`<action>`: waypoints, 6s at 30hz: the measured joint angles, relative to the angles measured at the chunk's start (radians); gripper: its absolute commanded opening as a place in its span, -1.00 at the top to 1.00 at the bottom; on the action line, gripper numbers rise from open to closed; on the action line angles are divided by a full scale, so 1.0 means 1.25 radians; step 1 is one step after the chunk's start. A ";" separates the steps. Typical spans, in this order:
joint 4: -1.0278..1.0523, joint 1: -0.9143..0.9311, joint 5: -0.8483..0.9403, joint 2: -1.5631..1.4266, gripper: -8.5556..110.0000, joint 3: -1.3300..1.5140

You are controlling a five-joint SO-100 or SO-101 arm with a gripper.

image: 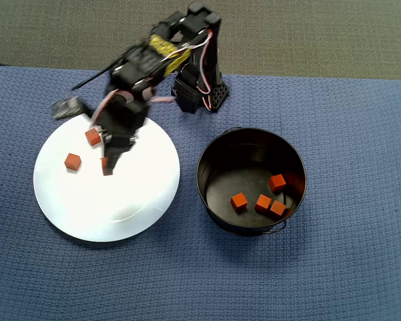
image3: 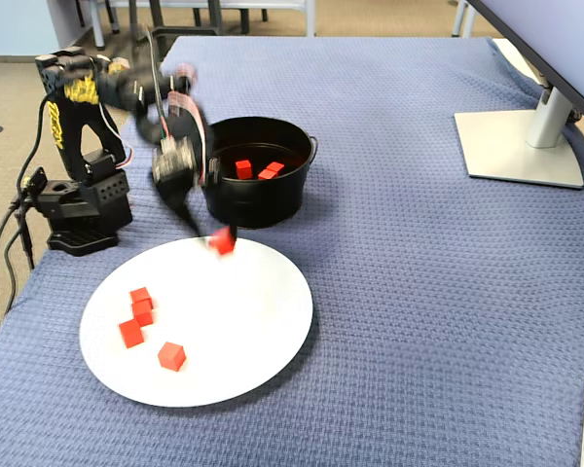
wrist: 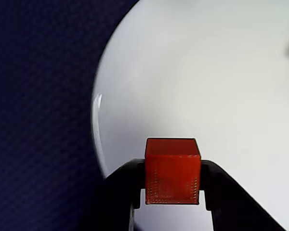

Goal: Pick up the red cubes from the white plate and place them in the black recipient

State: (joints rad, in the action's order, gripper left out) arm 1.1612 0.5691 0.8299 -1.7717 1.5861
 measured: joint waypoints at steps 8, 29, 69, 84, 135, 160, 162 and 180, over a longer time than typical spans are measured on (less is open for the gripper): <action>0.133 -0.352 -0.364 -0.153 0.15 0.010; 0.048 -0.009 0.064 -0.044 0.23 0.043; 0.047 0.309 0.036 0.617 0.62 -0.324; 0.087 0.331 0.033 0.666 0.76 -0.399; 0.263 -0.178 -0.270 0.010 0.34 -0.214; 0.004 0.394 0.880 0.261 0.35 -0.002; 0.009 0.395 0.880 0.274 0.36 -0.020; -0.163 0.395 0.763 0.292 0.42 0.140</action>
State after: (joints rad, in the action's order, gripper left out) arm 0.9572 1.0630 1.7840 -1.4067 1.7610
